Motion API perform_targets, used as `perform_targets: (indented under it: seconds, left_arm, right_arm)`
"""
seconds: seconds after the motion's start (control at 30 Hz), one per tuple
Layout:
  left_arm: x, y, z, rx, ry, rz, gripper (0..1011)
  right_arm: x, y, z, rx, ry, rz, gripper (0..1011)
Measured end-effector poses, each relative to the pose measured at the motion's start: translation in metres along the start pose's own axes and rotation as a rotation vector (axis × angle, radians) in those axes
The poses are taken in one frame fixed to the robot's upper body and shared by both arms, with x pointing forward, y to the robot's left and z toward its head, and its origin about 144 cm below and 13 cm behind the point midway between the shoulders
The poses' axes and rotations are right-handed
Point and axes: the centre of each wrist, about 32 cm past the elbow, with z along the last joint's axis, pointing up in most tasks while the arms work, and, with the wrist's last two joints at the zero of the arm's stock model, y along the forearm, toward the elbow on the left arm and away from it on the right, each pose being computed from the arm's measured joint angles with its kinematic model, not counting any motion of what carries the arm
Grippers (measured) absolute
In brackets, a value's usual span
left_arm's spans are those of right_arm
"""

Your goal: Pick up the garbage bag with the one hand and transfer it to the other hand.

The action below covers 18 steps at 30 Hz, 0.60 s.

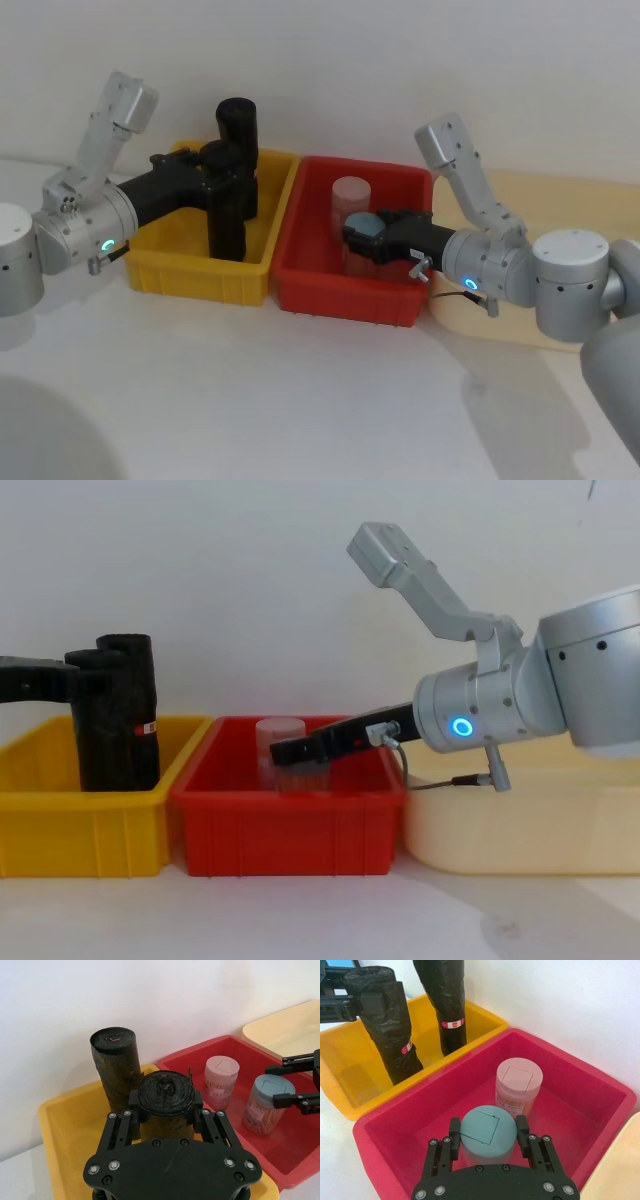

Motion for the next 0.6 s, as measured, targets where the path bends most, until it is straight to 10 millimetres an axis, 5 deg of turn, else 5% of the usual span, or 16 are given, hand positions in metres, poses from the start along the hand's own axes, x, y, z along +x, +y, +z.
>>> perform_targets:
  seconds: [0.6]
  left_arm:
    - [-0.0001,0.0003,-0.0006,-0.002,-0.01,0.001,548]
  right_arm:
    - [-0.0005,0.0001,-0.0004,-0.001,-0.001,0.0,654]
